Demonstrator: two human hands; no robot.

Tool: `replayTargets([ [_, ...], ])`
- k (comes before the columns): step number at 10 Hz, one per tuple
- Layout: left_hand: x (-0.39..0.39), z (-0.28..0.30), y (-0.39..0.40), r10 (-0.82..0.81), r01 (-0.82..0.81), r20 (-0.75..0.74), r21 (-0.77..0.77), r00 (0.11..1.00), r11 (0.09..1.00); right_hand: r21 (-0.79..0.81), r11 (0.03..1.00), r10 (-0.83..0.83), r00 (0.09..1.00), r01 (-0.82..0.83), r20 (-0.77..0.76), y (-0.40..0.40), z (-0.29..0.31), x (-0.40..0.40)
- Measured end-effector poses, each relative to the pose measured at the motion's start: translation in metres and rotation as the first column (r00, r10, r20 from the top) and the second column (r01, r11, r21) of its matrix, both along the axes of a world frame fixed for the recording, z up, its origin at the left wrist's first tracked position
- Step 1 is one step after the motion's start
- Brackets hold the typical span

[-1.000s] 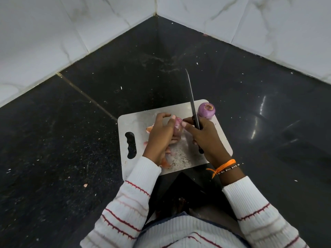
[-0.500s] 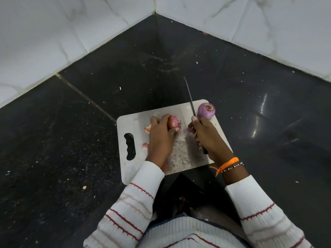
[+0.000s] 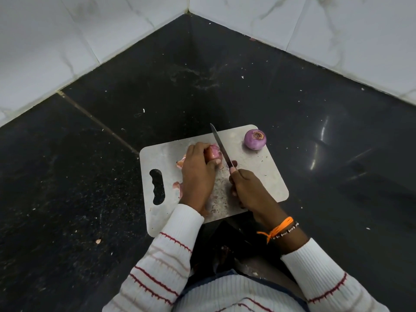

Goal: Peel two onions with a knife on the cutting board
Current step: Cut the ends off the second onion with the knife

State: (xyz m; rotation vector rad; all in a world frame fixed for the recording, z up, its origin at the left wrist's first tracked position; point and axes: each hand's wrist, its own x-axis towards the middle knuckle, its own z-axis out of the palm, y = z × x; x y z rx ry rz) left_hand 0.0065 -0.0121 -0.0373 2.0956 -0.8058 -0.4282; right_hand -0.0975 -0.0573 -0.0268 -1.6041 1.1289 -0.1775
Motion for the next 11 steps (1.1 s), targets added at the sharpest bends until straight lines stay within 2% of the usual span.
replayTargets([
  [3, 0.006, -0.002, 0.001, -0.015, 0.014, -0.024, -0.044, 1.0, 0.999, -0.044, 0.998, 0.038, 0.999, -0.038, -0.01, -0.002, -0.005, 0.005],
  [5, 0.005, 0.001, 0.002, -0.031, 0.031, 0.004, -0.009, 1.0, 0.999, -0.134, 0.966, 0.195, 0.963, -0.221, -0.185, -0.005, -0.003, 0.011],
  [8, 0.005, -0.004, 0.004, -0.015, 0.014, -0.032, -0.032, 0.999, 0.999, -0.102, 0.961, 0.209, 0.918, -0.256, -0.336, -0.012, -0.006, 0.02],
  [9, 0.007, -0.007, 0.009, 0.003, -0.01, -0.096, -0.071, 0.995, 0.997, -0.1, 0.949, 0.251, 0.91, -0.298, -0.331, -0.016, -0.013, 0.019],
  [10, 0.01, -0.004, 0.007, 0.004, -0.012, -0.126, -0.063, 0.992, 0.998, -0.111, 0.961, 0.22, 0.943, -0.253, -0.249, -0.019, -0.006, 0.013],
  [11, 0.01, 0.0, 0.005, -0.002, -0.005, -0.162, -0.046, 0.987, 0.999, 0.023, 0.995, 0.102, 0.993, -0.1, -0.067, -0.027, 0.008, 0.016],
])
